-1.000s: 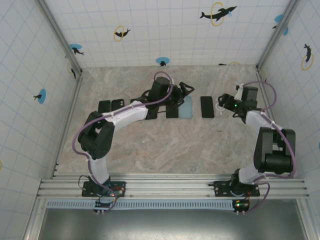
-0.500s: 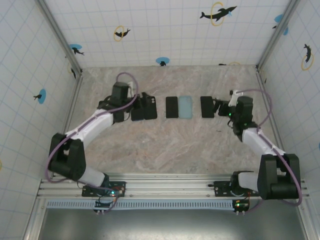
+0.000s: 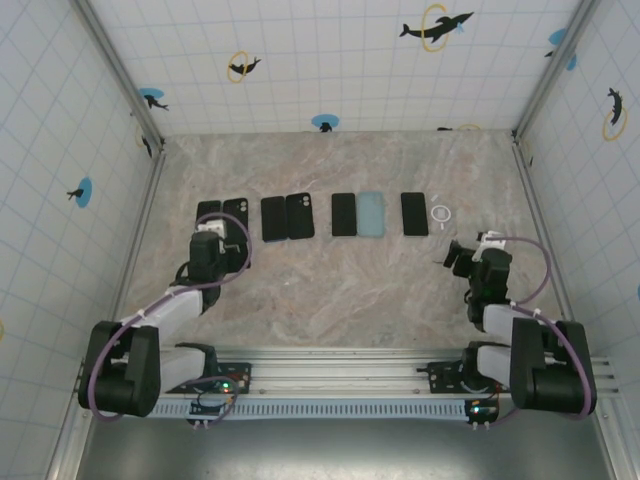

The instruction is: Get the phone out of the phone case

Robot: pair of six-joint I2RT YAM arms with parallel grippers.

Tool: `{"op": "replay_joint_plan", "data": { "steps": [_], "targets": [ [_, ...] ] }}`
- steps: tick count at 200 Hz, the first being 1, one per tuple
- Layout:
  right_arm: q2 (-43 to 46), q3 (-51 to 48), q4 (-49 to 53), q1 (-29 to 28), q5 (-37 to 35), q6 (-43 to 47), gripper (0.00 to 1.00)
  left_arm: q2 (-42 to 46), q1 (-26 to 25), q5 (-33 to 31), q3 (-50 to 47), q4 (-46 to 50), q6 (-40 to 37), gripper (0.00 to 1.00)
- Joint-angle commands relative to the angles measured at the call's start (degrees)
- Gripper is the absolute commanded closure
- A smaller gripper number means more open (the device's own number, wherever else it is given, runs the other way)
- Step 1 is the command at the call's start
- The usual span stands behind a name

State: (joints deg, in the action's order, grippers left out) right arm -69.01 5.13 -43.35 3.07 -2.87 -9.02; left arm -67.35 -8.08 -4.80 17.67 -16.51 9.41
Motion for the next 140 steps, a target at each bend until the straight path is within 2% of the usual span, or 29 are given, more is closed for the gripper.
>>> {"op": "replay_joint_plan", "data": {
  "steps": [1, 9, 20, 39, 62, 77, 90, 98, 110, 140],
  "targets": [
    [-4.28, -2.49, -16.78, 0.27, 3.32, 1.2, 0.0, -0.64, 1.7, -2.5, -3.89, -11.91, -3.76, 0.02],
    [-5.87, -1.87, -17.92, 0.47, 4.37, 0.54, 0.0, -1.3, 2.21, -2.3, -5.29, -14.68, -4.19, 0.02],
    [-6.37, 0.39, -14.6, 1.38, 7.52, 0.59, 0.01, -2.37, 2.9, -2.02, -7.19, -18.68, -4.84, 0.03],
    [-8.71, -0.1, -22.14, 1.81, 7.04, -0.19, 0.0, -5.66, 4.44, -0.68, -10.07, -26.28, -5.55, 0.02],
    [-12.78, 2.54, -24.21, 1.83, 8.31, 0.66, 0.0, -9.51, 5.23, -0.17, -11.57, -33.99, -5.68, 0.02],
    [-14.82, 2.75, -26.59, 1.7, 9.56, 2.19, 0.0, -12.0, 5.33, 0.86, -11.87, -37.48, -6.63, 0.02],
    [-15.15, 2.38, -28.71, 1.63, 13.71, 3.29, 0.0, -13.82, 5.53, 0.72, -10.2, -36.8, -8.07, 0.02],
    [-13.33, 3.09, -24.43, 1.52, 13.91, 3.06, 0.0, -14.34, 5.59, 0.58, -10.18, -38.07, -9.04, 0.02],
    [-9.2, 4.84, -12.38, 0.8, 12.1, 3.8, 0.0, -15.12, 6.51, 2.04, -10.26, -40.06, -9.41, 0.02],
    [-3.15, -3.37, -13.7, -0.46, 10.17, 5.27, 0.0, -17.74, 8.67, 4.12, -10.12, -42.16, -7.85, 0.02]
  ]
}}
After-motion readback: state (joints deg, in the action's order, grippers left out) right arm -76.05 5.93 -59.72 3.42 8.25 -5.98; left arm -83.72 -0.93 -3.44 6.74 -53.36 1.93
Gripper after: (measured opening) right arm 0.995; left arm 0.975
